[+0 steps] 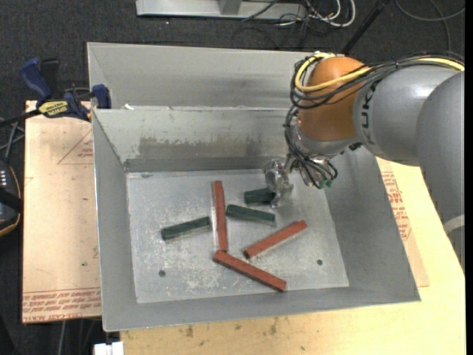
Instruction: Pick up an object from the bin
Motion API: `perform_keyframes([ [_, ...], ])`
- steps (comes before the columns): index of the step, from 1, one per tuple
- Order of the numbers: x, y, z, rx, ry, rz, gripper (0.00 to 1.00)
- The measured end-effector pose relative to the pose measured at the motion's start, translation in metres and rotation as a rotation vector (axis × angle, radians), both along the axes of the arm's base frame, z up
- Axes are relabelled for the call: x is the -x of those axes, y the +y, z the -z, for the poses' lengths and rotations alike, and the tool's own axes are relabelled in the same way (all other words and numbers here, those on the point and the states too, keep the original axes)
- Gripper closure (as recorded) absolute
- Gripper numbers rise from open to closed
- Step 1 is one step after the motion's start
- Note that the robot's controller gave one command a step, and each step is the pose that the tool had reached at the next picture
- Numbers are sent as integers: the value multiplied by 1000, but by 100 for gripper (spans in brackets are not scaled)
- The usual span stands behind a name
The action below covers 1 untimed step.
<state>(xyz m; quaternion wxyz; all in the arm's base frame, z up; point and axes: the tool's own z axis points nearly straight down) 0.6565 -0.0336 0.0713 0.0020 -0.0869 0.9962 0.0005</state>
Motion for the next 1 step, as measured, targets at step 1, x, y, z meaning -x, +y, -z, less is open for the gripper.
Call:
perform_keyframes([
  [1, 0, 0, 0, 0, 0, 0, 100],
])
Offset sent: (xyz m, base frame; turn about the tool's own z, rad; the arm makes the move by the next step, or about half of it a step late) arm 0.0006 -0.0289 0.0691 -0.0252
